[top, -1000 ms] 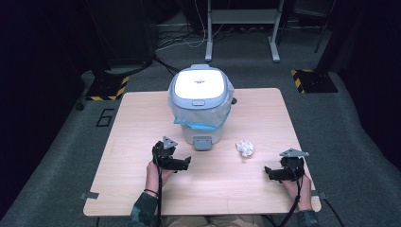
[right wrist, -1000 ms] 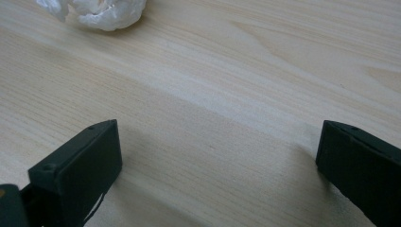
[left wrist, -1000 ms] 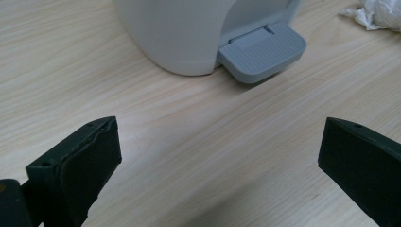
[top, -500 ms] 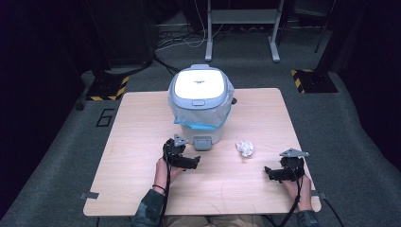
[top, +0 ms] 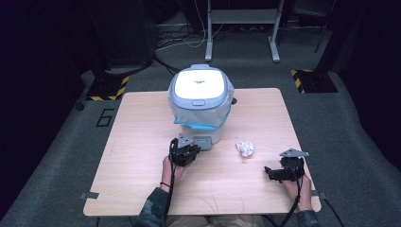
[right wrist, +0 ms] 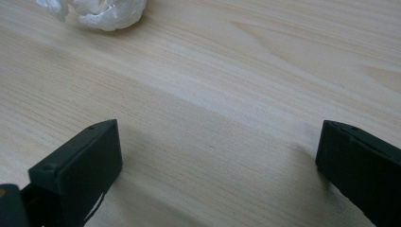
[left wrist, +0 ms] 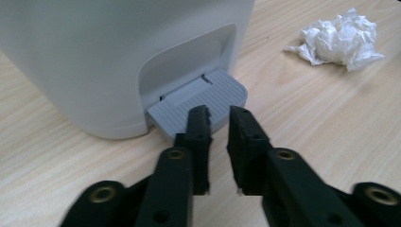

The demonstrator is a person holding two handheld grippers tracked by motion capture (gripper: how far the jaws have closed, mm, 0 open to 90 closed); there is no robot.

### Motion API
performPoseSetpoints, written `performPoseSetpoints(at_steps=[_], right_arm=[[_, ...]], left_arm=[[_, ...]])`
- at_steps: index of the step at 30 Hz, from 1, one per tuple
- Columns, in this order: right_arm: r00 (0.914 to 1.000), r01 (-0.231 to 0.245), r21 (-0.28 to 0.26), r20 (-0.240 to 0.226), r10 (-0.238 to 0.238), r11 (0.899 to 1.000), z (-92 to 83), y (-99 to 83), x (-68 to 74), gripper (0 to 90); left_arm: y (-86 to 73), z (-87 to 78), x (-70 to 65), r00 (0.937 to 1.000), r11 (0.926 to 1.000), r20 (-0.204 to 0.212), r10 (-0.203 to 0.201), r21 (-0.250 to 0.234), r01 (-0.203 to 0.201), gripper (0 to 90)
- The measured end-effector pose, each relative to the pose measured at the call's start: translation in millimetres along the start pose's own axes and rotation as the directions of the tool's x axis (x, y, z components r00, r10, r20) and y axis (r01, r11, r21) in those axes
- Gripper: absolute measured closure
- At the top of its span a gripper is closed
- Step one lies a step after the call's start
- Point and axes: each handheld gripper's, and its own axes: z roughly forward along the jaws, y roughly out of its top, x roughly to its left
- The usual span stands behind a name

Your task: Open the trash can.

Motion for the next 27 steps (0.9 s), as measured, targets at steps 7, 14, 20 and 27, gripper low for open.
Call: performPoseSetpoints(at_steps=[7, 14, 20, 27], right_arm=[[1.0000, 0.000, 0.000, 0.000, 0.000, 1.000, 0.0, 0.0, 0.0, 0.3], [1.0000, -0.002, 0.000, 0.001, 0.002, 1.000, -0.1, -0.1, 0.1, 0.6], [1.0000, 0.003, 0.001, -0.003, -0.003, 1.000, -0.3, -0.3, -0.2, 0.7], [1.0000, 0.003, 0.001, -0.002, -0.003, 1.000, -0.4, -0.4, -0.1, 0.8]], left_arm=[[-1.8, 12.0, 1.0, 0.9998, 0.9972, -0.020, 0.000, -0.075, -0.002, 89.5], [-6.5, 28.0, -0.7, 0.9995, 0.9958, -0.010, -0.029, -0.087, 0.028, 88.2], [-8.4, 29.6, -0.4, 0.9989, 0.9950, 0.003, -0.047, -0.089, 0.047, 89.7], [-8.6, 30.8, -3.6, 0.9993, 0.9970, -0.022, -0.031, -0.071, 0.029, 89.9]])
